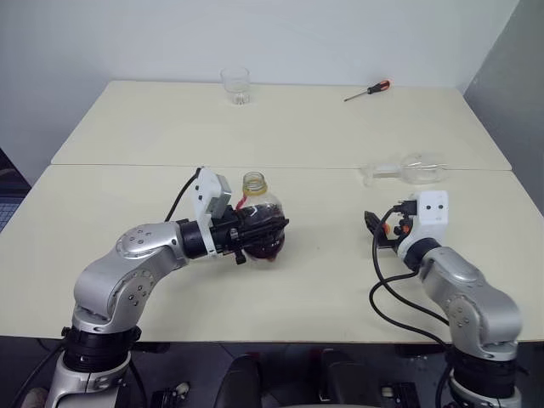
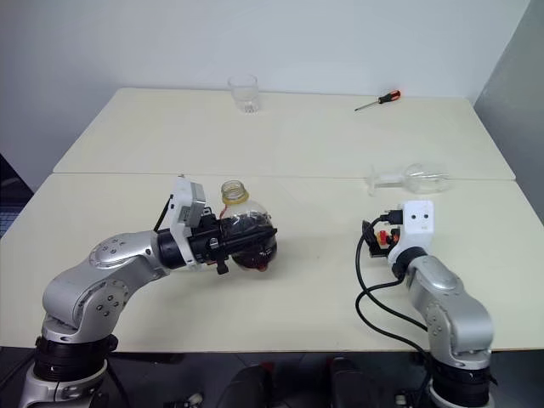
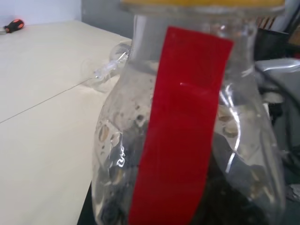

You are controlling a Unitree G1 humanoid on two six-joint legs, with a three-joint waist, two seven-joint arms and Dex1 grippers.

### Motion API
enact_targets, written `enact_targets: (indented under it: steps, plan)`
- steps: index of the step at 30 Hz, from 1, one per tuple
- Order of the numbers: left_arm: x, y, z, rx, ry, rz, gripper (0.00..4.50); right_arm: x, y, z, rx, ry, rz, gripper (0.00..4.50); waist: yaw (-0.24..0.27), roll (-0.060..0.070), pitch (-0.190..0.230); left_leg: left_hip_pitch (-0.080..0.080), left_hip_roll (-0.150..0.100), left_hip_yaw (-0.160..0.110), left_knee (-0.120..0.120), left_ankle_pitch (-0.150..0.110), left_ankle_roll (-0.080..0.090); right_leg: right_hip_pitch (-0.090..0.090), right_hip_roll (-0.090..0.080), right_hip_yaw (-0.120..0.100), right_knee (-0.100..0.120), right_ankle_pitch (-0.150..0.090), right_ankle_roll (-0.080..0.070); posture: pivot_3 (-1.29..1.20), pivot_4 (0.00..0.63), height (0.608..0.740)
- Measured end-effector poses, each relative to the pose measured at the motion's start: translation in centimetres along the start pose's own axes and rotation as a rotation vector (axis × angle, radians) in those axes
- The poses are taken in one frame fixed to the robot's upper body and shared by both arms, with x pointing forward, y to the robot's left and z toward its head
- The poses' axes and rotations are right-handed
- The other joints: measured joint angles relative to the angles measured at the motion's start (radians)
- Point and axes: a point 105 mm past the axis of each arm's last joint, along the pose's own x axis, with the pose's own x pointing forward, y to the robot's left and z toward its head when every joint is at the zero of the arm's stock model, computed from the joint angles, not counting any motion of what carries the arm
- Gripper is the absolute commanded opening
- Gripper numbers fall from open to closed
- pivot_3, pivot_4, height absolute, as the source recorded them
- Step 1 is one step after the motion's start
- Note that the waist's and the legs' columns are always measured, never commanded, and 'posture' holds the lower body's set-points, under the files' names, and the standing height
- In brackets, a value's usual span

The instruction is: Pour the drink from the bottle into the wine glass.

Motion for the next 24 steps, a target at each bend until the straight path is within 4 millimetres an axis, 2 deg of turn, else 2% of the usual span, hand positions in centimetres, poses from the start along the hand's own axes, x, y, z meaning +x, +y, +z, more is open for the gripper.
enact_targets:
  steps: [2, 5, 8, 10, 13, 17, 20, 24]
  plan:
    - [-0.2, 0.5, 0.0, -0.001, 0.002, 0.031, 1.43, -0.5, 0.8, 0.9, 0.002, 0.000, 0.043, 4.46, -0.001, 0.000, 0.000, 0.000, 0.000, 0.000, 0.000, 0.000, 0.000, 0.000, 0.000, 0.000, 0.000, 0.000, 0.000, 0.00, 0.150, 0.740]
    - [-0.5, 2.2, -0.4, -0.003, -0.002, 0.124, 1.43, -1.1, 3.0, 3.7, -0.056, -0.050, 0.168, 4.46, -0.001, 0.000, 0.000, 0.000, 0.000, 0.000, 0.000, 0.000, 0.000, 0.000, 0.000, 0.000, 0.000, 0.000, 0.000, 0.00, 0.150, 0.740]
    - [-0.6, 5.8, -0.9, 0.010, -0.018, 0.308, 1.43, -1.6, 6.4, 5.7, -0.144, -0.108, 0.384, 4.46, 0.000, 0.000, 0.000, 0.000, -0.001, 0.000, 0.000, 0.000, 0.000, 0.000, 0.000, -0.001, 0.000, 0.000, 0.000, 0.00, 0.150, 0.740]
    - [-1.1, 8.5, -1.4, 0.035, -0.017, 0.444, 1.43, -1.9, 9.0, 6.1, -0.117, -0.128, 0.550, 4.46, 0.000, 0.000, 0.000, 0.000, -0.001, -0.001, 0.000, 0.000, 0.000, 0.000, 0.000, -0.001, -0.001, 0.000, 0.000, 0.00, 0.150, 0.740]
    - [-2.0, 11.3, -1.9, 0.056, -0.022, 0.581, 1.43, -1.4, 10.8, 6.6, -0.100, -0.145, 0.677, 4.46, 0.000, -0.001, 0.000, -0.001, -0.002, 0.001, 0.001, 0.000, 0.000, -0.001, 0.000, -0.002, -0.001, 0.001, 0.000, 0.00, 0.150, 0.740]
    - [-3.9, 14.5, -1.3, 0.110, -0.056, 0.752, 1.43, -1.3, 13.6, 7.7, -0.168, -0.201, 0.833, 4.46, 0.000, -0.001, 0.000, -0.001, -0.001, 0.001, 0.001, 0.000, 0.000, -0.001, -0.002, -0.003, -0.001, 0.001, 0.001, 0.00, 0.150, 0.740]
    - [-5.8, 16.4, -1.3, 0.129, -0.087, 0.876, 1.43, -0.6, 14.4, 7.1, -0.181, -0.191, 0.870, 4.46, 0.000, -0.001, 0.000, -0.001, -0.001, 0.001, 0.001, 0.000, 0.000, -0.001, -0.003, -0.003, -0.001, 0.002, 0.001, 0.00, 0.150, 0.740]
    - [-8.3, 18.4, -1.7, 0.133, -0.120, 1.032, 1.43, 1.0, 15.4, 7.4, -0.195, -0.215, 0.866, 4.46, 0.000, -0.001, 0.000, -0.001, 0.000, 0.001, 0.002, 0.000, 0.000, -0.001, -0.003, -0.004, -0.001, 0.003, 0.002, 0.00, 0.150, 0.740]
